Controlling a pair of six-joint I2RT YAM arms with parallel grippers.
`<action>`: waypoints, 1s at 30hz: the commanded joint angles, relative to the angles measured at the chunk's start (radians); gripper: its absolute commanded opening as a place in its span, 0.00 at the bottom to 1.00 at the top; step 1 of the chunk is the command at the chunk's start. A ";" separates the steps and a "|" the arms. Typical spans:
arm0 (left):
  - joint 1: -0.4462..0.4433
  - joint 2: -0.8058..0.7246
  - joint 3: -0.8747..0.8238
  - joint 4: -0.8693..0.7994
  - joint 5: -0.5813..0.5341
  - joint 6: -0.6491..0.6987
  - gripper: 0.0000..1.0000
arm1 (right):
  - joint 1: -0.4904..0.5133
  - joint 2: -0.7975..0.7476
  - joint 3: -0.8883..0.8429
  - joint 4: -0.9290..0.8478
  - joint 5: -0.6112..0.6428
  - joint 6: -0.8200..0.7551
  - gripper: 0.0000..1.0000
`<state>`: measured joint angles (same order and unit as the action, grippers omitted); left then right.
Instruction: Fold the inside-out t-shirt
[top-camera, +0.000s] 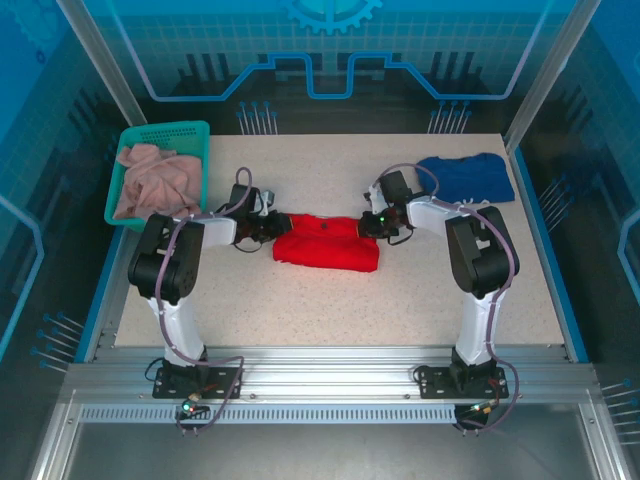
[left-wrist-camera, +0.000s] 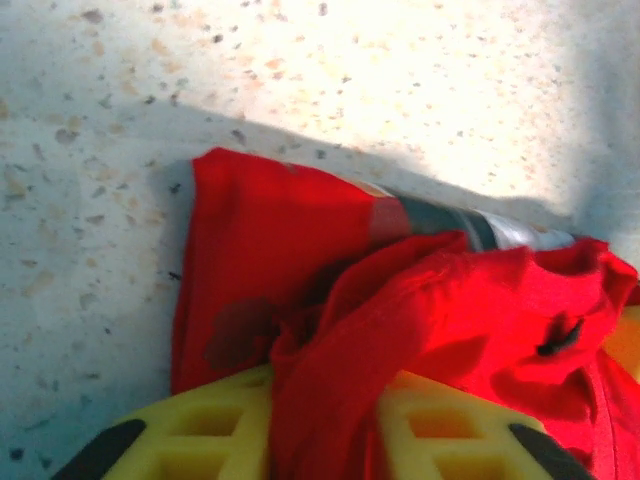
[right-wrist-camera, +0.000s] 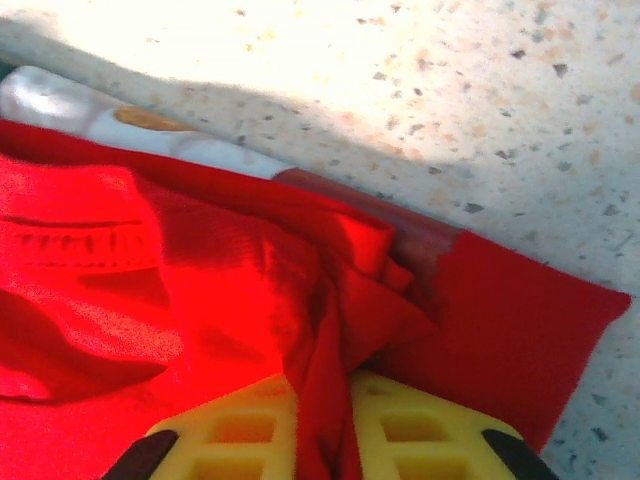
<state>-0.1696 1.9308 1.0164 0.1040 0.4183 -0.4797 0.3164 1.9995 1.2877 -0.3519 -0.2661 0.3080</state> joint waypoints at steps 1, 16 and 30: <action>0.008 0.018 0.040 -0.010 -0.001 0.023 0.37 | -0.030 -0.001 0.045 -0.096 0.026 -0.030 0.27; 0.021 -0.181 0.013 -0.259 -0.211 0.062 0.87 | -0.042 -0.172 -0.140 -0.090 -0.097 0.057 0.65; 0.021 -0.351 -0.091 -0.300 -0.183 0.054 0.88 | 0.058 -0.031 -0.119 0.016 -0.081 0.152 0.59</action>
<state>-0.1558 1.6157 0.9485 -0.1623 0.2321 -0.4381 0.3107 1.9026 1.1667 -0.4026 -0.2989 0.4267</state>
